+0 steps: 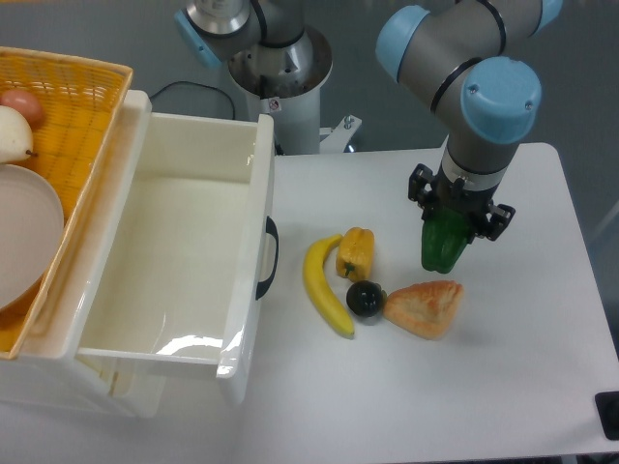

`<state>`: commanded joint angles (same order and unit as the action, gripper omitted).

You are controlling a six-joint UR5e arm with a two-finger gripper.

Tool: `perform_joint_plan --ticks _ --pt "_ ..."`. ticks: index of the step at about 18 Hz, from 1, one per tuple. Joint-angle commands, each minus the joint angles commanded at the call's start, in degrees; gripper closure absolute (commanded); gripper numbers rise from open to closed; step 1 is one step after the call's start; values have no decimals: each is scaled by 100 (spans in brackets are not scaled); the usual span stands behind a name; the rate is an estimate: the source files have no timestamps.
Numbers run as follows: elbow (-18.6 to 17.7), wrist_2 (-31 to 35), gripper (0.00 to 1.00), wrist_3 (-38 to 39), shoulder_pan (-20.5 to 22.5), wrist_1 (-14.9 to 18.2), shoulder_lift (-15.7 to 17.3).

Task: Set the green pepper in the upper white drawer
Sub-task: 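Close the gripper on the green bell pepper and lift it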

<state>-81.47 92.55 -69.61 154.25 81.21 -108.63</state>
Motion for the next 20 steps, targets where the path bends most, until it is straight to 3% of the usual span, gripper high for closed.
perform_joint_plan --ticks 4,9,16,20 --pt "-9 -44 73 61 0 0 0" --pt "0 -562 73 527 26 -44 52" --pt "-35 -1133 73 887 0 -26 351" --pt "-35 -1765 73 1562 -35 -44 579"
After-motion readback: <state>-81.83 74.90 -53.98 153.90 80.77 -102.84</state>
